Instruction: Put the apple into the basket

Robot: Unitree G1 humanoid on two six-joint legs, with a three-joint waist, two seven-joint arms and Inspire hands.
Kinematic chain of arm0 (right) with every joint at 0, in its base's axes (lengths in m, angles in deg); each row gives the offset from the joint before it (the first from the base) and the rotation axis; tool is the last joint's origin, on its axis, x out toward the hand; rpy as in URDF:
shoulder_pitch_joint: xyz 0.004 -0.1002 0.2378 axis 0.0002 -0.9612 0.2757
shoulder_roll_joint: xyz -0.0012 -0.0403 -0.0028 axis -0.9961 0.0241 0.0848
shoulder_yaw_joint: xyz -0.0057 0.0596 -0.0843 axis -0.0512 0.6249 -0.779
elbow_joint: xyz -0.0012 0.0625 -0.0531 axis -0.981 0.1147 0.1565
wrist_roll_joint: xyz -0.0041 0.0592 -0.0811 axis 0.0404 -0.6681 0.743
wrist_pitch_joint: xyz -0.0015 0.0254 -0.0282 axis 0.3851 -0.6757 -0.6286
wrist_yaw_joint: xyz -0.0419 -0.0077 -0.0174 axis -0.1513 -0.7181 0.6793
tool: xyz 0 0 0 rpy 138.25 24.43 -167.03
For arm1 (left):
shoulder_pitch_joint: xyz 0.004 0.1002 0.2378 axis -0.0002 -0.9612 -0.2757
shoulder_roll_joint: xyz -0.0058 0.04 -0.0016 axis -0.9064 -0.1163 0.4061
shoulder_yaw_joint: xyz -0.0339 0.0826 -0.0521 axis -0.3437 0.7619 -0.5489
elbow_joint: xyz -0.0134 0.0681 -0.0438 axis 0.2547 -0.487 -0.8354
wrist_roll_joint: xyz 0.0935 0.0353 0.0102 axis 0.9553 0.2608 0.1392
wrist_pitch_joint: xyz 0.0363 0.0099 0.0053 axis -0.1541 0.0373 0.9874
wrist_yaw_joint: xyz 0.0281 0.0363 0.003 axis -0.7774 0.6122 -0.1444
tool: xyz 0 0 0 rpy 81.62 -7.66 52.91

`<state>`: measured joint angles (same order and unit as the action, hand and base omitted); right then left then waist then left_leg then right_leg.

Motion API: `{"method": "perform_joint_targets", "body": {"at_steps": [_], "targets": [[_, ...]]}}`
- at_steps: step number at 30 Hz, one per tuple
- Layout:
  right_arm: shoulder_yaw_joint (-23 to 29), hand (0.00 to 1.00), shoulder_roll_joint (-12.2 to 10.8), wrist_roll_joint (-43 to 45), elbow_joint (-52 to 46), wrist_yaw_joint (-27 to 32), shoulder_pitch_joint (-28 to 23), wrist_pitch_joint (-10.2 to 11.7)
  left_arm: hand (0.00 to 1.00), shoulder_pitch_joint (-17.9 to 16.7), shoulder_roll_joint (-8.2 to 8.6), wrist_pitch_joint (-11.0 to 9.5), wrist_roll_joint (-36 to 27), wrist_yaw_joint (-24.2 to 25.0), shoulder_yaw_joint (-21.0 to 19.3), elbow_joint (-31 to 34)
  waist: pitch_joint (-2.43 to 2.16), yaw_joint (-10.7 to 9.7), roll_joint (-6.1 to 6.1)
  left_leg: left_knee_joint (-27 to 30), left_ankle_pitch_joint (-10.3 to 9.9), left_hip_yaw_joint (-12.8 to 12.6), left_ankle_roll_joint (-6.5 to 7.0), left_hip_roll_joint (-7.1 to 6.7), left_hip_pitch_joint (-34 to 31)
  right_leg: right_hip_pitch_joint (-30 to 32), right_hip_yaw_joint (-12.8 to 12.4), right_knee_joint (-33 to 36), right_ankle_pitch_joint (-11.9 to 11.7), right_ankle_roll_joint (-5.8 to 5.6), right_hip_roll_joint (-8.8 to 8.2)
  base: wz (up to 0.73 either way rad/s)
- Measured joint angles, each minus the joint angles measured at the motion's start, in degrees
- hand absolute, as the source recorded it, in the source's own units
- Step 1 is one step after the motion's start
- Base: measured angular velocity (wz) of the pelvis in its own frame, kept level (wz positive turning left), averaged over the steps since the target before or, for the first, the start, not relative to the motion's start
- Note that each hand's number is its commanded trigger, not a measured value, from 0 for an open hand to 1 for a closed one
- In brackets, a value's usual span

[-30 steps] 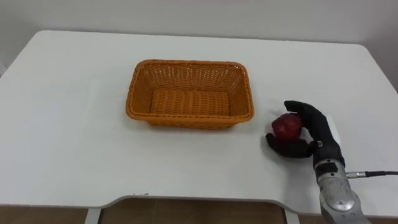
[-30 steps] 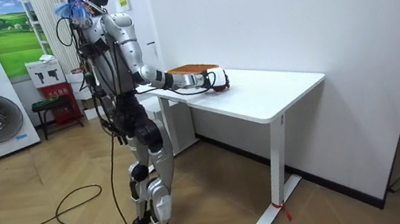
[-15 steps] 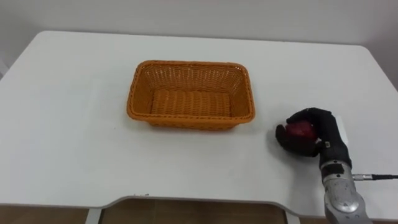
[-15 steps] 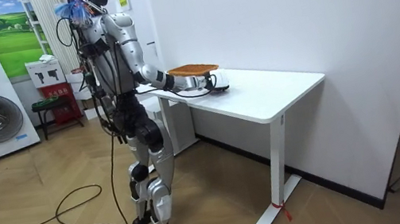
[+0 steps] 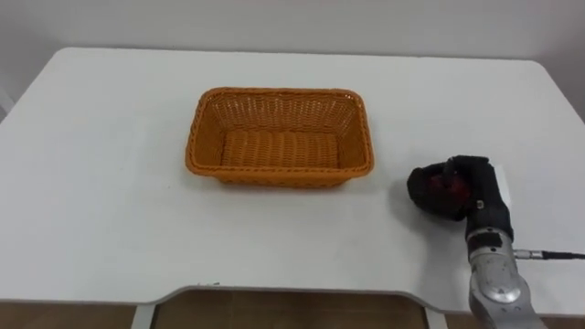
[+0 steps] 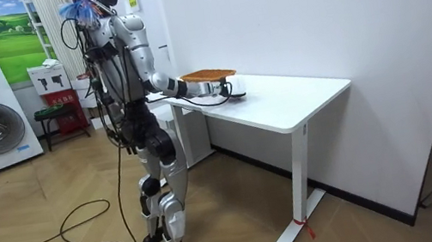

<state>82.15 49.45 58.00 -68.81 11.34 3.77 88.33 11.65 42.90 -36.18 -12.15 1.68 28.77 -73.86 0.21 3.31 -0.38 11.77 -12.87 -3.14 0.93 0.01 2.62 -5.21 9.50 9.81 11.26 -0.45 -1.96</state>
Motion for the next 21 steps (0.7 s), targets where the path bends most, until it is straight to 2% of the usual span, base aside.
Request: {"method": "perform_joint_targets", "body": {"at_steps": [4,9,13,17,18,19,21], "targets": [[0.0,1.0,0.1,0.0,-9.1,-1.1,-0.2,-0.9,0.0,0.3,0.01,-0.1,0.0,0.2,-0.1,-0.5,-0.09,0.1,-0.02,0.0,0.1,0.1,-0.1,0.03,-0.7,0.9,-0.1,0.0,0.0,0.0,0.07,0.0],[-0.7,1.0,0.4,0.8,-20.4,-1.0,0.8,-0.8,0.0,0.4,-0.1,-1.3,0.0,0.1,0.2,-1.1,-0.29,0.6,-1.09,-0.5,0.1,0.2,-0.11,0.09,-0.6,1.2,0.0,0.0,0.0,0.01,0.17,0.0],[-2.4,1.0,0.8,0.9,-23.3,-1.8,2.1,-0.8,0.0,0.7,-0.45,-1.3,0.0,0.2,0.2,-1.0,0.07,1.1,-1.58,-0.7,0.1,0.2,-0.11,0.09,-0.2,0.8,-0.1,-0.1,0.0,0.01,0.18,0.0],[-4.5,1.0,0.8,1.0,-23.2,-4.0,3.6,-1.0,0.0,1.4,-0.81,-1.3,0.0,0.7,0.6,-0.9,0.63,1.9,-1.71,-0.9,0.1,0.2,-0.11,0.05,-0.1,0.5,0.0,-0.3,0.0,0.01,0.17,0.04],[-5.6,0.53,0.8,0.9,-23.2,-4.8,3.9,-1.0,0.0,1.5,-0.84,-1.3,0.1,0.7,0.7,-0.9,0.67,2.0,-1.64,-0.9,0.1,0.2,-0.11,0.05,-0.1,0.6,-0.1,-0.3,0.0,0.01,0.16,0.0],[-6.7,0.0,0.8,0.9,-23.2,-5.6,4.5,-1.1,0.0,1.5,-0.84,-1.3,0.1,0.7,1.0,-0.9,0.73,2.3,-1.55,-0.9,0.1,0.2,-0.11,0.05,-0.2,0.6,-0.1,-0.3,0.0,0.01,0.17,0.0],[-7.8,0.0,0.6,1.1,-23.2,-6.5,5.1,-1.3,0.0,1.7,-0.82,-1.3,0.1,0.7,1.3,-0.8,0.73,3.1,-1.46,-0.9,0.1,0.2,-0.11,0.07,-0.3,0.8,0.0,-0.2,0.0,0.01,0.18,0.0]]}}
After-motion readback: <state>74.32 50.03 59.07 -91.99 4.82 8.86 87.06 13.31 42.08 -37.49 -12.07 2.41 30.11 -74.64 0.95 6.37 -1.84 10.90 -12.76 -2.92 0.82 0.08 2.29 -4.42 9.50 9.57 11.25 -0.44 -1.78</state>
